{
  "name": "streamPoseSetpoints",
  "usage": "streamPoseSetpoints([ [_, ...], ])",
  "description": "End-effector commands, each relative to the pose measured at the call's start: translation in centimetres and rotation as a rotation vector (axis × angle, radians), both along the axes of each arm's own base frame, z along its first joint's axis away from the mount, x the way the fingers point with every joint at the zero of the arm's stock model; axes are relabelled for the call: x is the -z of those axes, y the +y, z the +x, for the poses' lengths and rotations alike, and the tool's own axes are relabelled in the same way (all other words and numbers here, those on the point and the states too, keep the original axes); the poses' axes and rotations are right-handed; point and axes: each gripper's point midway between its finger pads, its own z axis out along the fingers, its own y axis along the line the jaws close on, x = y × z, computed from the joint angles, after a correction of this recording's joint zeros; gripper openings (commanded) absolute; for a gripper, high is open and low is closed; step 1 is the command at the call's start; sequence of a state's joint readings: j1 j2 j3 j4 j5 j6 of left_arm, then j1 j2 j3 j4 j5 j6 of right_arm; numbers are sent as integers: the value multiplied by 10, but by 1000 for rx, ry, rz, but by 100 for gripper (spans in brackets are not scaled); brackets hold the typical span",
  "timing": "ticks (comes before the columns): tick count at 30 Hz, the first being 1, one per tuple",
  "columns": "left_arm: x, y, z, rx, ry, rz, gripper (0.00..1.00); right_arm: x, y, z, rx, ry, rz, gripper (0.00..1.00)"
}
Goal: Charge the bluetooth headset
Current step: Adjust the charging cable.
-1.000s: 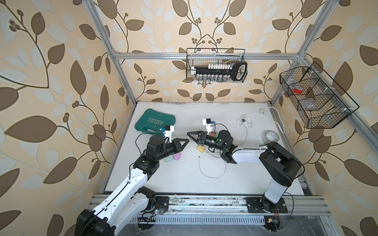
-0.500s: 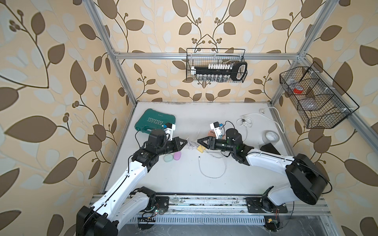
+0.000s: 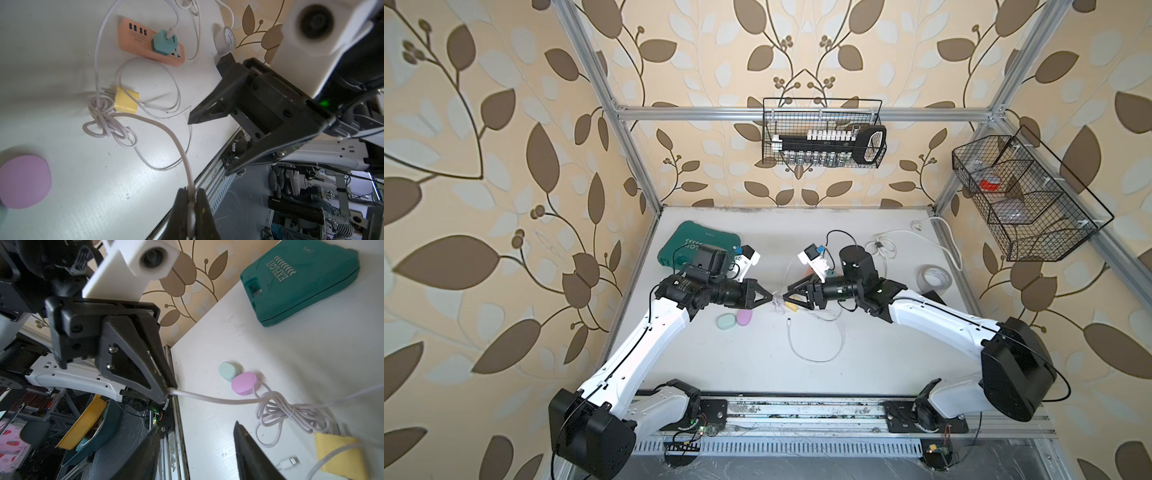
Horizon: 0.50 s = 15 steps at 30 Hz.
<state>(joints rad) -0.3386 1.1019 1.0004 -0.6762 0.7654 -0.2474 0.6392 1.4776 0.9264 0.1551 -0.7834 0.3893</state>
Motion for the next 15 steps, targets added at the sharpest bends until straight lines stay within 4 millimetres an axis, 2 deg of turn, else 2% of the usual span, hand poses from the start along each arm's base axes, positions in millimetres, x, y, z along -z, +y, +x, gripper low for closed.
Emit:
streamPoseSetpoints([
  [1, -23, -5, -18, 114, -66, -74, 0, -14, 11, -10, -136, -23, 72, 57],
  [10, -20, -8, -23, 146, -53, -94, 0, -32, 17, -19, -230, -42, 156, 59],
  [15, -17, -7, -22, 140, -46, -79, 0, -36, 8, -11, -175, -82, 144, 61],
])
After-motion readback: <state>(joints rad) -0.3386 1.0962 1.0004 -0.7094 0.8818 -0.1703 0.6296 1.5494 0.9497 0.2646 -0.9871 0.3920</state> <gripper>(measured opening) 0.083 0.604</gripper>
